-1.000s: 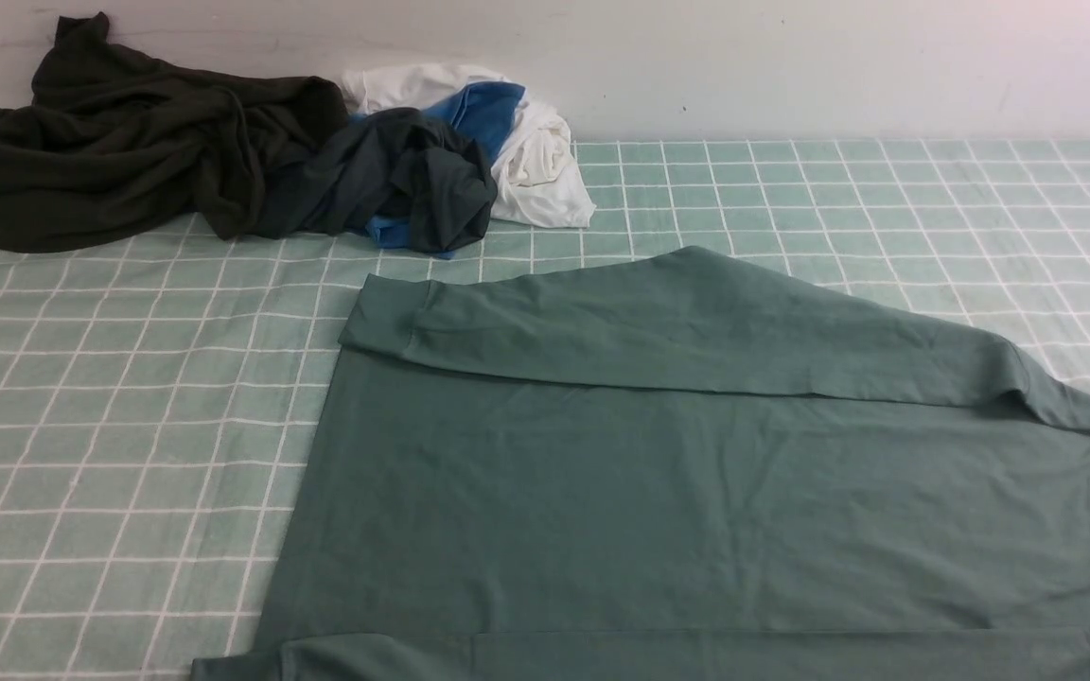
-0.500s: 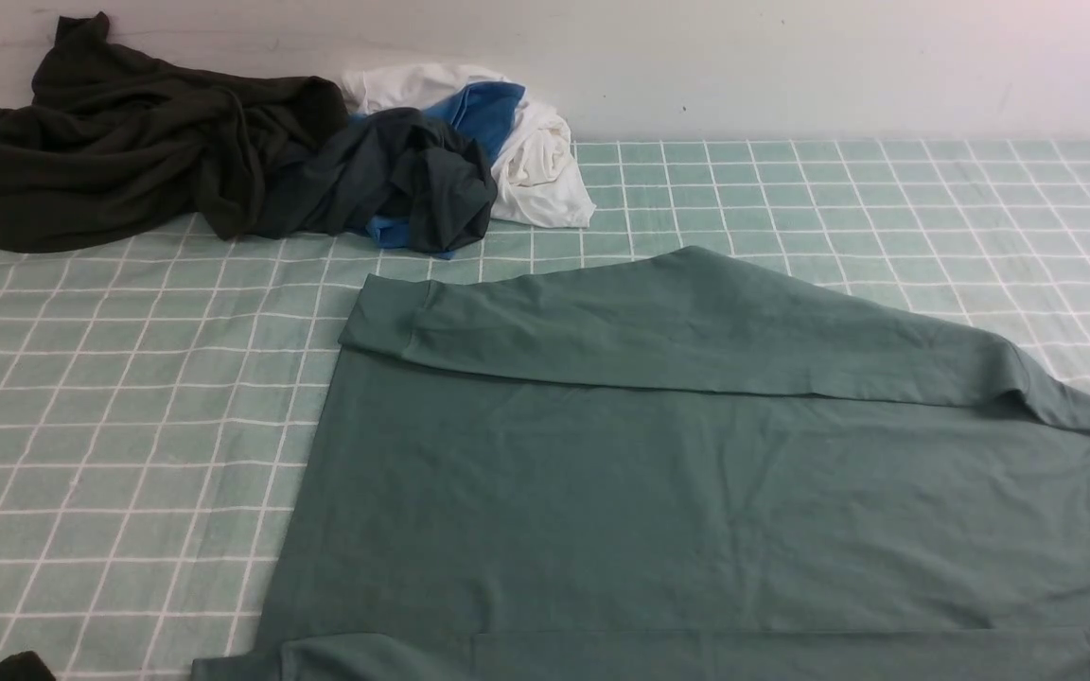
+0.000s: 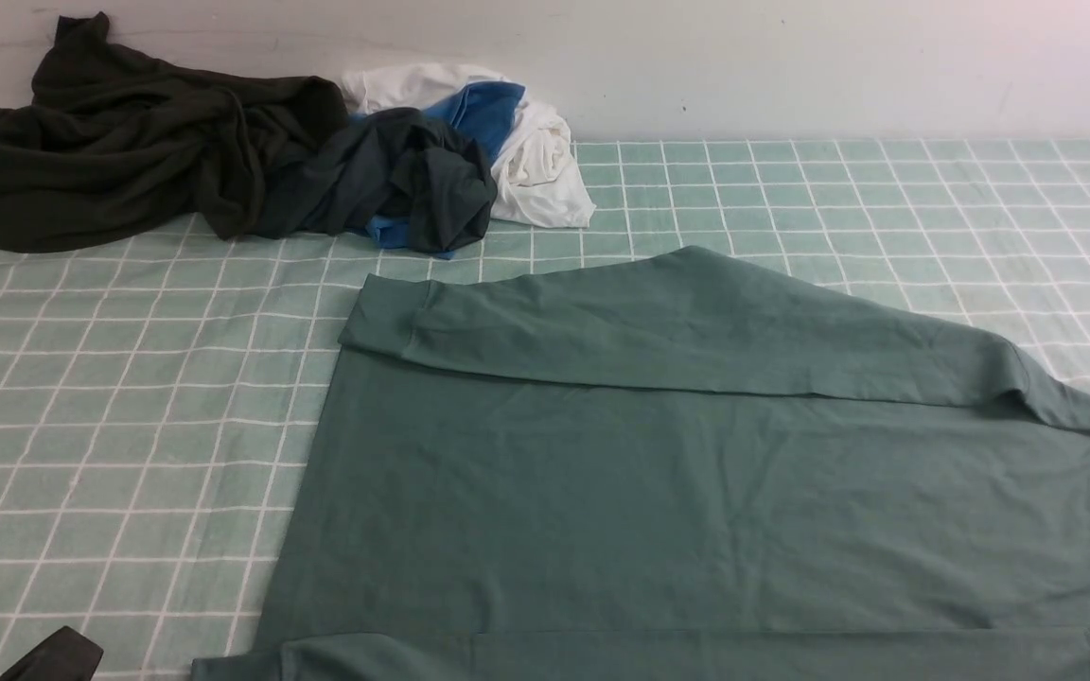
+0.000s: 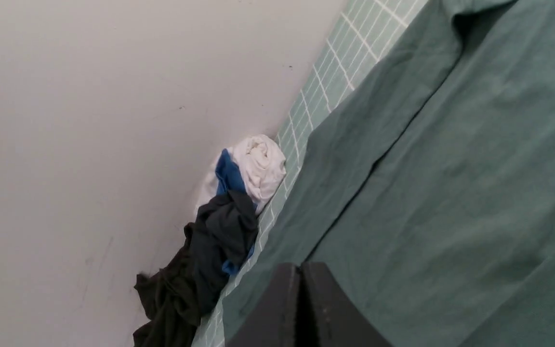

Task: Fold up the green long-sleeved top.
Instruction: Use the left arm to clamp the cuff closest to it

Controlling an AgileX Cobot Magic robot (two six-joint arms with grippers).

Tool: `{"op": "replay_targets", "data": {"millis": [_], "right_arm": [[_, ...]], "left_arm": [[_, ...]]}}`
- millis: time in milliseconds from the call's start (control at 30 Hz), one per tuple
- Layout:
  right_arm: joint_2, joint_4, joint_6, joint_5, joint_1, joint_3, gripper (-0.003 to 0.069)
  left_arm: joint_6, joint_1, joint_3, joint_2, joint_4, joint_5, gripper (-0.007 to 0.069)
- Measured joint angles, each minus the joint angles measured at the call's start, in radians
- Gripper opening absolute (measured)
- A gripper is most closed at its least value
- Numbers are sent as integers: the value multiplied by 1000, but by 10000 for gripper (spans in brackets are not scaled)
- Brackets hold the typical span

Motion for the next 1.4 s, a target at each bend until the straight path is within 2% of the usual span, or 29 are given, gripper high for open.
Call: {"op": "replay_targets", "data": {"millis": [100,133,167,267,300,367,433,500,533,567,600,633,700,733,767,800,833,900,1000,1167,1300,1400], "right_arm": [[0,2,-47,-14,0,0,-14],[0,2,-56,-14,0,0,-14],[0,2,-82,-17,0,0,-14],[0,-14,-260,-13,0,-11,-14],[0,-14,-270,-13,0,-13,-14],[47,-29,-409,-9,0,-89,-14],[86,-40,-458,0,0,-130,-14],[222,-91,-607,73,0,-266,-14],[233,-96,-620,82,0,-289,-14],[329,-140,-725,170,0,-391,-14],[341,-145,-738,183,0,-391,-14],[427,-179,-826,286,0,-482,-14],[557,-218,-921,465,8,-608,-14],[568,-221,-926,480,10,-627,-14],[662,-231,-950,602,37,-686,-14],[671,-232,-951,613,41,-697,-14],[747,-234,-960,686,86,-725,-14],[781,-241,-963,713,117,-734,-14],[878,-284,-965,755,229,-739,-14],[950,-330,-965,760,307,-739,-14],[979,-330,-965,729,311,-739,-14],[982,-330,-965,708,311,-739,-14]], "left_arm": [[207,0,-106,0,1,67,-1],[220,0,-113,0,1,71,-1],[280,0,-146,5,4,91,-1],[422,0,-316,135,81,223,-1],[422,0,-327,147,90,232,-1],[468,-1,-490,338,247,381,-1],[481,-1,-554,413,311,440,-1],[511,-2,-718,599,475,581,-1],[515,-2,-740,625,486,599,-1],[522,-21,-813,722,572,654,-1],[522,-25,-822,722,582,661,-1],[523,-61,-877,797,643,703,-1],[523,-141,-928,899,705,750,-1],[523,-149,-931,916,708,753,-1],[523,-226,-938,983,734,776,-1],[523,-234,-938,1001,736,779,-1],[523,-305,-938,1072,748,799,0],[523,-346,-938,1126,753,803,5],[523,-433,-938,1271,791,786,43],[523,-470,-943,1458,827,709,147],[523,-470,-943,1594,864,606,242],[523,-470,-944,1667,878,548,281]]}}
